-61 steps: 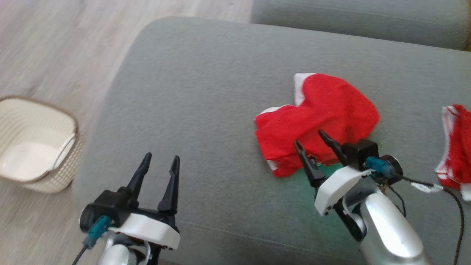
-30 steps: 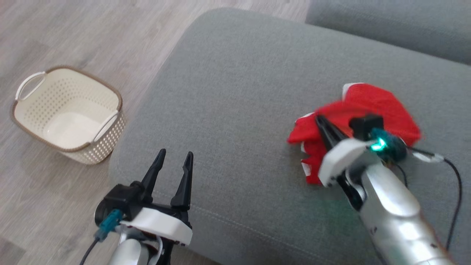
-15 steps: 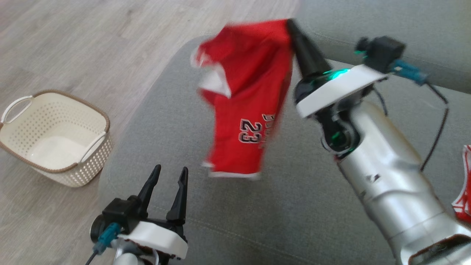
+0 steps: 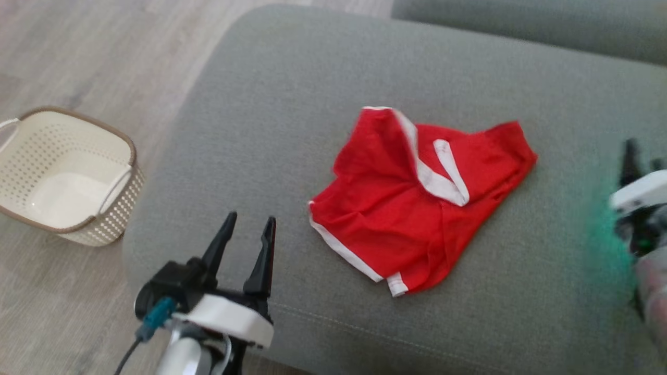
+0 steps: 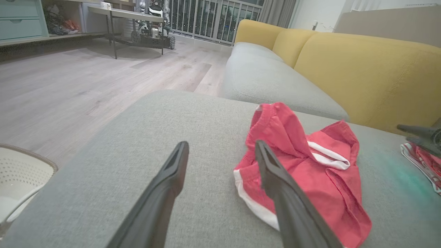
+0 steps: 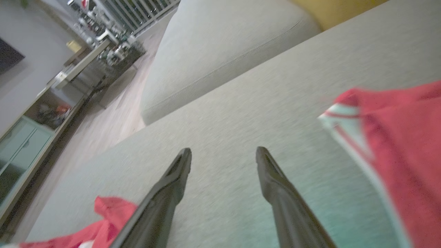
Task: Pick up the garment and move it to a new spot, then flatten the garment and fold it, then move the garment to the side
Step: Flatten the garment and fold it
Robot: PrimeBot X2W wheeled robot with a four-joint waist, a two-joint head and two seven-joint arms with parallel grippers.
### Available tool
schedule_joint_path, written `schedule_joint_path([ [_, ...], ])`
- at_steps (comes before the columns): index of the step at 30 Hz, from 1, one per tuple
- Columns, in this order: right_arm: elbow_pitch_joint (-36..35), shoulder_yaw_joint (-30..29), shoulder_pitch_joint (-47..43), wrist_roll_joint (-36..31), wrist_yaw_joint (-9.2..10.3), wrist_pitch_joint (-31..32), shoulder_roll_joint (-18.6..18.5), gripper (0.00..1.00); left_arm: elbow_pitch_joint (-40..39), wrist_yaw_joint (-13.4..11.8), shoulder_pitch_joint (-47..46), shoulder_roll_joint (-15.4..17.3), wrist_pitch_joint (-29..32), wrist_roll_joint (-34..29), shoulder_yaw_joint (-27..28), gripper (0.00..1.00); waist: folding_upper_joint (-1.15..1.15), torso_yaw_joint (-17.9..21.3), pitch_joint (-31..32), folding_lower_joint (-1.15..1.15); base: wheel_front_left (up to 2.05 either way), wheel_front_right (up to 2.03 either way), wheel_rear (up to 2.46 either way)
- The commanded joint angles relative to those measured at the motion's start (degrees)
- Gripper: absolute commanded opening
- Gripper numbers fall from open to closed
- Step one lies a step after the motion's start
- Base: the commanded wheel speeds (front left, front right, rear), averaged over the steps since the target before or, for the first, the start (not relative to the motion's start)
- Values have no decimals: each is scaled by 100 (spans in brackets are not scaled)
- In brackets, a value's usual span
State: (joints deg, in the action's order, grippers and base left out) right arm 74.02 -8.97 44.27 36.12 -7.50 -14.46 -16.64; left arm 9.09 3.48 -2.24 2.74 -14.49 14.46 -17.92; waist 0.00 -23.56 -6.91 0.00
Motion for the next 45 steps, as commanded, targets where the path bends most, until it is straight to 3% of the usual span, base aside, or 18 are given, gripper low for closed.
schedule_joint_path([
  [1,-189,52,335,-150,1,-52,176,100,-206,-34,-257,14,-51,42,174,100,0,93,-124,0,0,0,0],
  [7,-1125,-665,176,-1416,1,-52,864,100,-158,-56,-377,14,-51,21,219,100,0,347,-106,0,0,0,0],
  [13,-2478,-110,-565,-2102,1,-53,1347,100,-229,-61,-375,14,-51,-26,395,100,0,588,220,0,0,0,0],
  [19,-3687,1161,-1870,-1681,1,-53,1373,100,-273,-51,-109,14,-51,-74,611,100,0,783,701,0,0,0,0],
  [26,-4547,1770,-3273,-1553,1,-46,1375,100,-297,-74,155,14,-51,-166,633,100,0,920,940,0,0,0,0],
  [34,-4986,2071,-3867,-1169,1,301,1375,100,-300,-64,246,14,-51,-155,660,100,0,973,925,0,0,0,0],
  [45,-4901,2722,-3948,-264,1,1586,1376,100,-267,-34,157,14,-51,-114,528,100,0,744,741,0,0,0,0],
])
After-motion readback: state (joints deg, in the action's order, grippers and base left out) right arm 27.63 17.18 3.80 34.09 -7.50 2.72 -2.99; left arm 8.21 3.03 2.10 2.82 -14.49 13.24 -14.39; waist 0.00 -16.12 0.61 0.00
